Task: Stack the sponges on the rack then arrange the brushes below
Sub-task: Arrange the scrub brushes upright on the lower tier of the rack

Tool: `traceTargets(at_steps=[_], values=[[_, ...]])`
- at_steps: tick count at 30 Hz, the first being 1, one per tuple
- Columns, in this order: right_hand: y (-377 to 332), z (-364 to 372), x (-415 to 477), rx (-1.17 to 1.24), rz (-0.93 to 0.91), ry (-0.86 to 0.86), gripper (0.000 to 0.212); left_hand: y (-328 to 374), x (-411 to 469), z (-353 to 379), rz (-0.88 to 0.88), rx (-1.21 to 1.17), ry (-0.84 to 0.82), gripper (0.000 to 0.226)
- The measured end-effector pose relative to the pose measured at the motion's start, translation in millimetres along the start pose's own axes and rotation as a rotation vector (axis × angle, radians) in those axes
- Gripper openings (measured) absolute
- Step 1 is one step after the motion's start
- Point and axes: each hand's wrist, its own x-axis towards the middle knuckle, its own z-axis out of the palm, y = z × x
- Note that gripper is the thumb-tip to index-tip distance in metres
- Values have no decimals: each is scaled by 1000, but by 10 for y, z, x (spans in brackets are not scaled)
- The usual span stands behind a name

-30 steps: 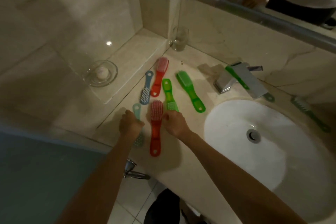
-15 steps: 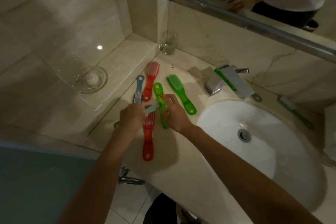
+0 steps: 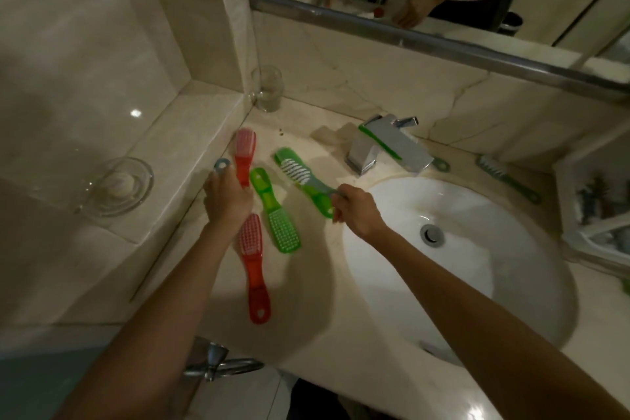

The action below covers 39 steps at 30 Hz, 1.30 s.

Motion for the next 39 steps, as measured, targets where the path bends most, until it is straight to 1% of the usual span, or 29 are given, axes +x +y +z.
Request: traceTargets(at_steps=[2,3,7,9,14,17,18,21,25,27,29,31,34,36,39], values=[[20,5,8,57,54,-10,30,-72,21,118,-121,55,-90,64],[18,19,5,93,74,-17,33,-107,33,181,-161,59,-105,67],[-6,95,-2,195,97,-32,33,-174,112,289,-239,-29,-10,64],[-5,123,10,206,103,-39,33,-188,160,280,-282,-68,15,67],[19,133,13,203,104,-39,33,-192,278,260,-310,-8,-30,62],[46,140,6,203,110,-37,33,-191,395,247,-361,-12,-48,66],[53,146,3,207,114,-39,32,-190,412,229,-357,2,-52,65],[76,156,-16,214,119,-41,32,-200,400,202,-277,20,-40,48],[85,127,-57,228,114,-41,29,-101,245,104,-182,0,107,37],[103,70,-95,251,97,-9,25,-25,109,60,-69,-43,179,32],[137,-30,-162,271,65,48,30,113,-96,22,60,-124,192,28],[202,-160,-260,289,47,123,32,324,-331,17,138,-148,118,29],[378,-401,-467,368,73,275,23,711,-653,146,200,-165,-86,24],[560,-588,-658,432,102,384,22,986,-863,288,255,-207,-188,22],[890,-882,-1052,512,112,566,24,1407,-1233,533,382,-166,-286,31]])
